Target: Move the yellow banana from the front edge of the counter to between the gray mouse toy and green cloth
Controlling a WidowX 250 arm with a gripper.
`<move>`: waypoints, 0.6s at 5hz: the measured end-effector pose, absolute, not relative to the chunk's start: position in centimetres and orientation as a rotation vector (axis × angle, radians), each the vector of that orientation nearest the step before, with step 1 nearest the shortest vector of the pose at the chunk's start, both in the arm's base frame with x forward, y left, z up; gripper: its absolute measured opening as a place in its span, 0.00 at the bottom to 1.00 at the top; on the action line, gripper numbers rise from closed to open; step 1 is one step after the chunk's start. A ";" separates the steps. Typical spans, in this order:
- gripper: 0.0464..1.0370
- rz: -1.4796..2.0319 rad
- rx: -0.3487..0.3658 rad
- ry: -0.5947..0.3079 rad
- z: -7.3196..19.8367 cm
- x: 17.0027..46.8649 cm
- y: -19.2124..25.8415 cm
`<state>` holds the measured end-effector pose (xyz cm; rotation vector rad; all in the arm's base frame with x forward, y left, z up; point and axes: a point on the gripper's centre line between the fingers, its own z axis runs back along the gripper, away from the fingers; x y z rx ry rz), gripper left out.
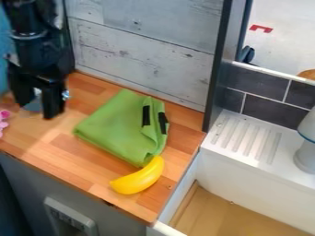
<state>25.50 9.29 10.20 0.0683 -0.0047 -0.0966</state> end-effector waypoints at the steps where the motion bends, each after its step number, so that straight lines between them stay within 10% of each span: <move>1: 0.96 -0.223 0.055 0.006 8.9 25.4 5.3; 3: 0.96 -0.394 -0.056 0.003 6.6 24.6 -1.3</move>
